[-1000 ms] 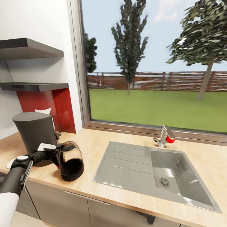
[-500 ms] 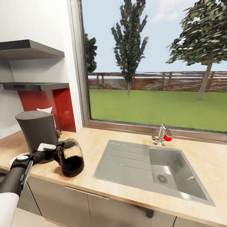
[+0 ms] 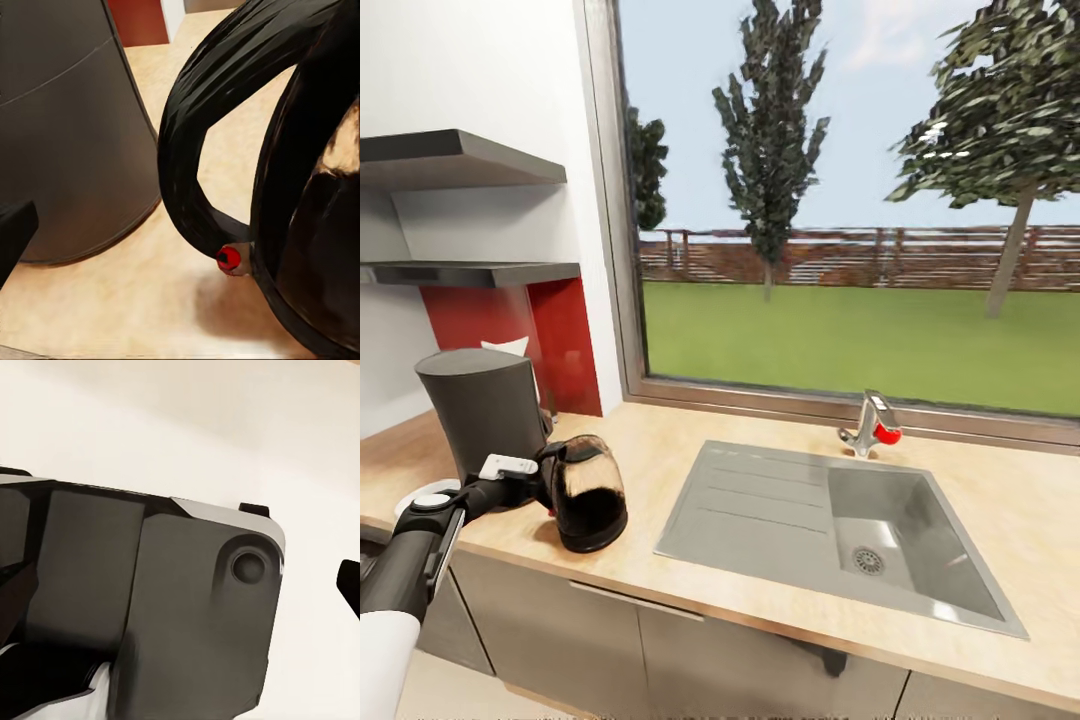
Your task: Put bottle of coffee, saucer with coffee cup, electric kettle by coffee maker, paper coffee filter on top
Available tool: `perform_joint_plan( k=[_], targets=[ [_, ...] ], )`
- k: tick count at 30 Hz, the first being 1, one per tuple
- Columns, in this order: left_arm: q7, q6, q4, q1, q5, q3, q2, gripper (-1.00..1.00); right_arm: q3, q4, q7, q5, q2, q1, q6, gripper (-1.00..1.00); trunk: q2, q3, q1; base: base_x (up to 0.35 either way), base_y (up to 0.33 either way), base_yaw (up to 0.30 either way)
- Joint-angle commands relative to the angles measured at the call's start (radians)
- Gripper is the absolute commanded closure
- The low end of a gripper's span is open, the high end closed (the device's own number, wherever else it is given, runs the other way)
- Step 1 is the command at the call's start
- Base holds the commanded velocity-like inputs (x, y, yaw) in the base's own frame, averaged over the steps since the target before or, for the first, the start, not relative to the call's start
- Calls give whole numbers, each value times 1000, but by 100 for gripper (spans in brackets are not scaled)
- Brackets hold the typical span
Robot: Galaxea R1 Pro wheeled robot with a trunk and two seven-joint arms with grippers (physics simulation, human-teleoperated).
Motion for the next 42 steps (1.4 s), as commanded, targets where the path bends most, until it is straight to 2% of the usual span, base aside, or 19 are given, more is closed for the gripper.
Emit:
perform_joint_plan(
  k=[1, 9, 14, 17, 19, 20, 21, 23, 26, 29, 31, 32, 34, 37, 39, 41, 42],
  targets=[
    [-8, 3, -1, 0, -9, 3, -1, -100, 7, 2, 4, -11, 0, 0, -4, -100, -1, 0, 0, -224, -42, 0],
    [-9, 3, 0, 20, -7, 5, 2, -100, 7, 1, 4, -11, 0, -1, -5, -100, -1, 0, 0, -288, -18, 0],
    [-9, 3, 0, 67, -4, 12, 5, -100, 6, -1, 4, -15, 0, -1, -6, -100, -1, 0, 0, -108, -1, 0],
    [-10, -14, 0, 129, -2, 56, 5, -100, 6, -1, 4, -15, 0, -1, -6, -100, -1, 0, 0, -12, 0, 0],
    [-12, -79, 0, 179, 0, 107, 4, -100, 6, -2, 3, -15, 0, -1, -7, -100, -1, 0, 0, -4, 0, 0],
    [-14, -124, 0, 209, 3, 142, 4, -100, 6, -2, 3, -15, 0, -1, -7, -100, -1, 0, 0, -2, 0, 0],
    [-18, -183, 0, 255, 6, 197, 2, -100, 6, -2, 3, -14, 0, -1, -7, -100, -1, 0, 0, 0, 0, 0],
    [-20, -241, 9, 331, 8, 277, 0, -100, 6, -3, 3, -14, 1, -1, -7, -100, -1, 0, 0, 0, 0, 0],
    [-17, -264, 67, 415, 0, 316, -1, -100, 4, -5, 3, -14, 1, -1, -7, -100, -1, 0, 0, 0, 0, 0],
    [-13, -271, 165, 522, -40, 327, 2, -100, 4, -11, 2, -14, 2, -1, -7, -100, -1, 0, 0, 0, 0, 0],
    [-13, -273, 200, 556, -64, 326, 1, -100, 4, -21, 2, -13, 2, -1, -7, -100, -1, 0, 0, 0, 0, 0],
    [-12, -274, 249, 578, -90, 325, -1, -100, 4, -29, 1, -13, 2, -1, -7, -100, -1, 0, 0, 0, 0, 0],
    [-11, -275, 323, 589, -125, 324, -2, -100, 4, -33, 0, -13, 2, -1, -7, -100, -1, 0, 0, 0, 0, 0],
    [10, -279, 522, 598, -212, 325, -4, -100, 4, -37, 0, -12, 1, -1, -7, -100, -1, 0, 0, 0, 0, 0],
    [70, -308, 624, 601, -250, 326, -9, -100, 3, -37, -1, -12, 0, -1, -7, -100, -1, 0, 0, 0, 0, 0],
    [165, -356, 705, 601, -261, 326, -24, -100, 3, -38, 0, -12, 0, -1, -7, -100, -1, 0, 0, 0, 0, 0],
    [188, -362, 722, 601, -262, 326, -27, -100, 3, -38, 0, -12, 0, -1, -7, -100, -1, 0, 0, 0, 0, 0]
  ],
)
